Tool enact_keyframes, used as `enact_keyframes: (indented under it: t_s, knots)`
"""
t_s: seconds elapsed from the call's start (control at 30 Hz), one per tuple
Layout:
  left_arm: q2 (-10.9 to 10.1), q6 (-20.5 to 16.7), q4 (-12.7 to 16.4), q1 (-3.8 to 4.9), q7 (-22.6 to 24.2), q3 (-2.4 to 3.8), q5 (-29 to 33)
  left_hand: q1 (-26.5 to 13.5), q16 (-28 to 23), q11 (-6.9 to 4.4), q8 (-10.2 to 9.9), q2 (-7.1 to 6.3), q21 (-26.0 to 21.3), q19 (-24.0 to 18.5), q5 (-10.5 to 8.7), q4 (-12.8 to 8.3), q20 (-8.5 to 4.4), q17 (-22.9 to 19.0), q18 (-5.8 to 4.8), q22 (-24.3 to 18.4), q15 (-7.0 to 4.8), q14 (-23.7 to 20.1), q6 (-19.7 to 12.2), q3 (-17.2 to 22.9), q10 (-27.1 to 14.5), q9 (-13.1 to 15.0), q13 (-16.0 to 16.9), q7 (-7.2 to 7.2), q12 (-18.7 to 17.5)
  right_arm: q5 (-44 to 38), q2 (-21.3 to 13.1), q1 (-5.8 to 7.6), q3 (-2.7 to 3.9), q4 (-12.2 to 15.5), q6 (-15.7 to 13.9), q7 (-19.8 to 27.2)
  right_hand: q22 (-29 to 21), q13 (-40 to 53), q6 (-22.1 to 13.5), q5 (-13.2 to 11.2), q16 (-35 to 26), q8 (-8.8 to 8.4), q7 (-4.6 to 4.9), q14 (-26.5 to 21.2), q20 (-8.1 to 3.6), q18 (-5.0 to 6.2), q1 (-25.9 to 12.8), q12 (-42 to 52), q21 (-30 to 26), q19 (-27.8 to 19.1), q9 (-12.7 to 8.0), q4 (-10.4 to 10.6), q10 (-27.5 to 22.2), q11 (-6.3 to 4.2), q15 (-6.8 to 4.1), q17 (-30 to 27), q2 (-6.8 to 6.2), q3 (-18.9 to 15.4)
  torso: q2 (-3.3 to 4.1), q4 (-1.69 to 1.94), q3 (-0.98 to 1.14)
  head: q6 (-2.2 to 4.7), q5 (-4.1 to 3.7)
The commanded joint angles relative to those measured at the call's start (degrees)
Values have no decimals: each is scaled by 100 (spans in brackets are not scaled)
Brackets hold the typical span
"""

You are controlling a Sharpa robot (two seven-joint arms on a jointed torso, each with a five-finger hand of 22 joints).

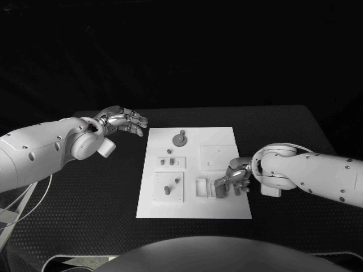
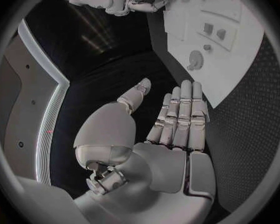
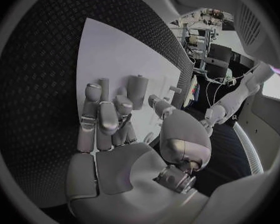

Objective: Assemble the parts on the task board

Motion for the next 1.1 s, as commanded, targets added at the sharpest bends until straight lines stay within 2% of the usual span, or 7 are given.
enact_keyframes:
  t_s: [0.03, 0.27, 0.37, 0.53, 0.7, 0.87, 1.1]
  knots:
    - [9, 82, 10, 1, 54, 3, 10, -51, -27, 4, 25, -12, 13, 18, -32, 16, -8, 7, 97, -6, 7, 40, -27, -27, -46, -6, -8, 219, 19, 53, 30, -28, -5, -37, 69, -1, 135, 2, 91, 35, 15, -23, 55, -17, 13, 40, -11, 13, 23, -39, -11, -42, -31, 0, 21, -5, 66, 12, -1, 3, 0, 0, 5]
    - [1, 78, 12, 1, 50, 3, 10, -53, -29, 4, 26, -12, 13, 17, -32, 16, -8, 9, 97, -7, 7, 40, -27, -27, -46, -6, -9, 219, 19, 47, 64, -31, -9, -68, 31, -62, 134, -4, 110, 39, 15, -58, 56, -29, 20, 40, -13, 1, 42, -56, -4, -136, -31, 3, 24, -26, 161, 4, -4, 1, -1, 0, 14]
    - [3, 76, 17, 1, 51, 3, 10, -54, -30, 4, 26, -12, 13, 17, -32, 16, -8, 10, 97, -8, 7, 40, -28, -27, -46, -6, -9, 219, 19, 11, 83, -31, -10, -77, 8, -85, 132, -8, 125, 41, 13, -84, 58, -40, 25, 40, -14, -6, 54, -68, 3, -220, -29, 3, 26, -46, 301, 4, -2, 0, -1, 0, 13]
    - [1, 75, 25, 2, 48, 3, 10, -54, -31, 4, 26, -12, 13, 17, -32, 16, -8, 12, 97, -8, 7, 40, -28, -27, -47, -6, -9, 219, 19, -27, 106, -32, -11, -78, 82, -116, 129, -15, 168, 41, 19, -165, 64, -66, 53, 40, 17, -22, 105, -109, 41, -836, -25, 10, 34, -92, 747, -45, -5, 0, -3, 0, 13]
    - [-2, 88, 29, 2, 44, 3, 10, -55, -33, 4, 27, -12, 13, 17, -32, 16, -9, 13, 97, -9, 7, 41, -28, -27, -47, -6, -9, 219, 19, -36, 124, -32, -13, -83, 104, -152, 119, -29, 209, 47, 19, -225, 69, -70, 78, 40, 26, -38, 122, -108, 71, -1431, -11, 15, 40, -131, 986, -12, -3, 3, -2, 0, 8]
    - [-3, 87, 35, 2, 45, 3, 10, -57, -34, 4, 27, -12, 13, 16, -32, 16, -8, 15, 97, -10, 7, 40, -29, -27, -47, -7, -10, 219, 19, -39, 139, -32, -18, -75, 111, -186, 115, -41, 240, 55, 18, -270, 67, -69, 79, 40, 40, -49, 121, -87, 91, -1754, 3, 15, 40, -163, 960, 56, -4, 0, -5, 0, 9]
    - [-14, 79, 39, 2, 41, 3, 10, -58, -36, 4, 28, -12, 13, 16, -32, 15, -8, 18, 97, -10, 7, 40, -29, -27, -48, -7, -10, 219, 18, -56, 131, -32, -21, -57, 19, -189, 116, -47, 263, 56, 17, -293, 65, -71, 75, 40, 176, -55, 122, -75, 110, -1798, 11, 12, 38, -187, 938, 133, -3, 2, -3, 0, 18]
